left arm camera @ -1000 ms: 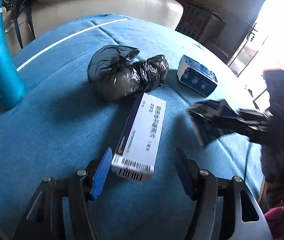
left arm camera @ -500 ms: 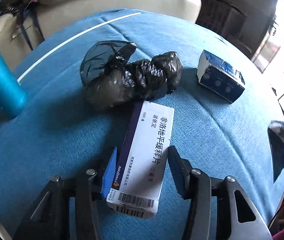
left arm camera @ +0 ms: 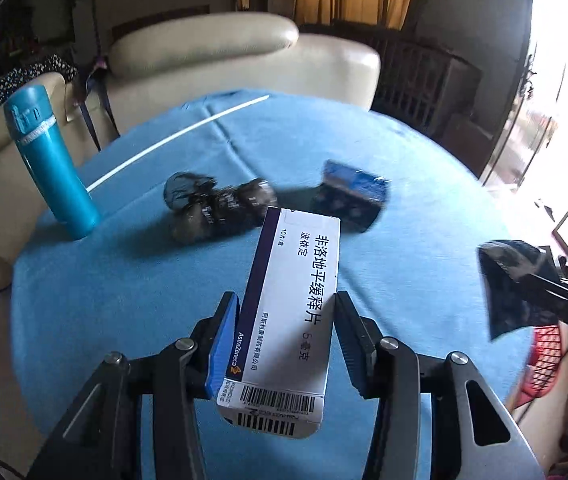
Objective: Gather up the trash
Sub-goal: 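Carry the white box and blue wrapper over the red basket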
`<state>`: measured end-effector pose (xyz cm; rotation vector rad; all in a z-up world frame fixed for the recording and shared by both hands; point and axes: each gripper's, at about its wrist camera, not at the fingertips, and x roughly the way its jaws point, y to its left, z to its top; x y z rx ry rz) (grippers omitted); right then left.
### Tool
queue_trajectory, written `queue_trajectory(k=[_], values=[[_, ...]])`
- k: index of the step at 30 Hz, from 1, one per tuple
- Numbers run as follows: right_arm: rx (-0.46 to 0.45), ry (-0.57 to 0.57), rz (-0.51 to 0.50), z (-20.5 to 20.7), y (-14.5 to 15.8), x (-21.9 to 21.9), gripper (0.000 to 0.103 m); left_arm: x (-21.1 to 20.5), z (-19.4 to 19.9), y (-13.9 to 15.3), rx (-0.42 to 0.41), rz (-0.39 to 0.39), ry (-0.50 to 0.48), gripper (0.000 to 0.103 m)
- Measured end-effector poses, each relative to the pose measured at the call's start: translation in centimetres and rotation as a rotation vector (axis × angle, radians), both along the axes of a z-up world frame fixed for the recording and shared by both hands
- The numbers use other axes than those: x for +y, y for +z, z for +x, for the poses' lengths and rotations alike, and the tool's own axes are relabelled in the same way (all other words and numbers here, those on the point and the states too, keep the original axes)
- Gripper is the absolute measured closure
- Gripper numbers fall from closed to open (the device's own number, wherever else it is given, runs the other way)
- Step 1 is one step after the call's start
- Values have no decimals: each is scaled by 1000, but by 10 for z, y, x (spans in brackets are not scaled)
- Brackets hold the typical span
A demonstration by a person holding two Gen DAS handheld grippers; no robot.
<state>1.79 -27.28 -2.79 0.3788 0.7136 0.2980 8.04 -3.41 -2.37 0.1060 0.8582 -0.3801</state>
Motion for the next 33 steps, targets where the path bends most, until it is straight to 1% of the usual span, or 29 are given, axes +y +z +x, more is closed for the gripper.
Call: queue_trajectory(k=[3,9,15,18,22,33], values=[[-19,-19,1,-19,6,-10,74,-10,-23,13,-31,-4,-15,53],[-57,-61,-31,-54,13,-28,74,-33,-64,28,-93,4,-43,53],[-77,-98,-32,-75,17,-44,74,-58,-87,35,-141,0,-74,53],[-85,-117,-29,-83,18,-53,74,-69,-92,32,-133,-4,-89,53],[-94,-140,-28,-94,18,-65,74,-85,-98,29,-122,11,-117,53],[-96,-202,-15,-110,15,-98,74,-122,-119,25,-125,30,-201,53]])
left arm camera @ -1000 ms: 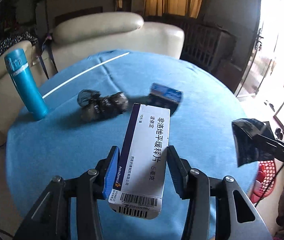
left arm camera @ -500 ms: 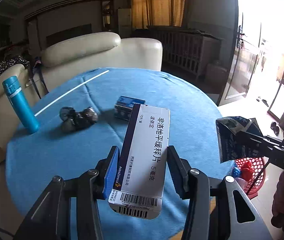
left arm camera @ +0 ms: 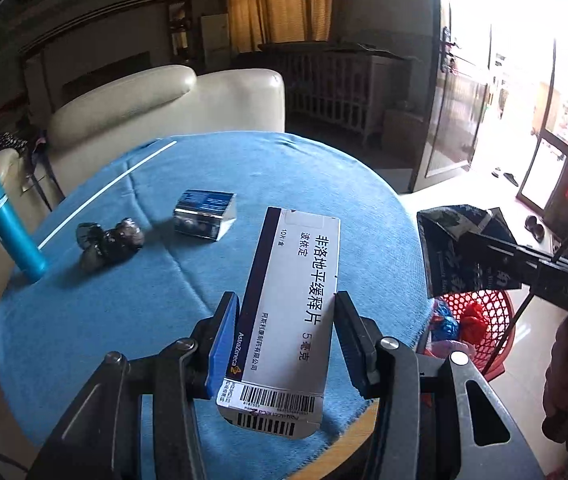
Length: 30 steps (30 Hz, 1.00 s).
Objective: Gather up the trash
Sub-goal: 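Carry the white box and blue wrapper over the red basket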
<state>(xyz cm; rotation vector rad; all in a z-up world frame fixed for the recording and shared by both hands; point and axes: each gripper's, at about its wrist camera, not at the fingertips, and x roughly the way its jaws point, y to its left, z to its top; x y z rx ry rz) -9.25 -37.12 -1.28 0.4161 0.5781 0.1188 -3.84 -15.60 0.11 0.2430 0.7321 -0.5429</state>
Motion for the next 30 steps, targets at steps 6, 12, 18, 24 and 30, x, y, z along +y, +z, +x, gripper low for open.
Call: queue_trajectory(k=[6,12,18,24,30], values=[[-7,-28,15,-6,-1,-15,74,-13,-5,0,-19,26,-24,53],[-8,-43,25,-11,-5,-23,74,-21,-7,0,-18,39,-43,53],[-11,-61,37,-17,-7,-32,74,-33,-12,1,-20,51,-72,53],[-16,-88,41,-25,-8,-43,74,-48,-15,3,-28,60,-111,53],[-15,-122,50,-34,-10,-56,74,-71,-23,6,-53,79,-171,53]])
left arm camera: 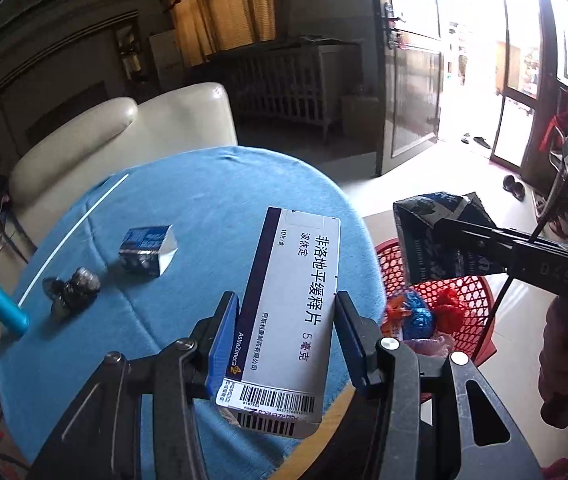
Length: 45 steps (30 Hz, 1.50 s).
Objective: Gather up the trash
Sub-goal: 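Carry the white box and blue wrapper over the red basket, then open both tools to drop the white box and blue wrapper into the basket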
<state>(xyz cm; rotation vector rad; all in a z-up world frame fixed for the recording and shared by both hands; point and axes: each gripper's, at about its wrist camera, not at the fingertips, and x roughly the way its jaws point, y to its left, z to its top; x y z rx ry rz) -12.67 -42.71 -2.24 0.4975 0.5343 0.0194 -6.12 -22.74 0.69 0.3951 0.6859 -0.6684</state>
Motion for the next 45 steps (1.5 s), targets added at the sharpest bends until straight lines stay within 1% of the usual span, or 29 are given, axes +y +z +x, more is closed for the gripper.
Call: queue_trajectory(k=[9,16,20,24,29,45], values=[[-2,-69,11,-18,0,-25,74,-31,-7,3,1,9,-67,53],[-13,-155,6,-36,5,-51,74,-47,-16,4,1,14,-104,53],[-1,-208,-3,-46,4,-66,74,-60,-16,-3,36,24,-132,53],[16,-244,17,-53,0,-79,74,-73,-21,-12,63,40,-157,53],[39,-257,31,-57,-7,-87,74,-82,-27,-19,76,56,-179,53],[44,-270,46,-57,-13,-90,73,-101,-34,-20,46,88,-210,52]])
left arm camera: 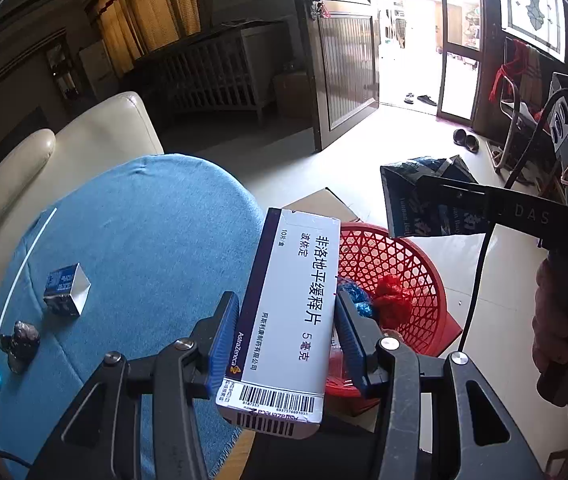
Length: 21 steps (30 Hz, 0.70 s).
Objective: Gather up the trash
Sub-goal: 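Open both tools to drop the white box and blue wrapper into the basket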
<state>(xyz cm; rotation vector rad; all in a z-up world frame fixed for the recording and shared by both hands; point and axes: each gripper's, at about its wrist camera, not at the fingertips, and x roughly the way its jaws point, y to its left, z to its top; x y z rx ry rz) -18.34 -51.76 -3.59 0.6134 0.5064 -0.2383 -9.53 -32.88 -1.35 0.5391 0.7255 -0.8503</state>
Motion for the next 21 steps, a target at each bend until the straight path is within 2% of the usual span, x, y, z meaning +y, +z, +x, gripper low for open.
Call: queue_trajectory(k=[21], values=[[34,-42,35,4,-9,-4,72,-16,8,-5,28,-6,-33,52]])
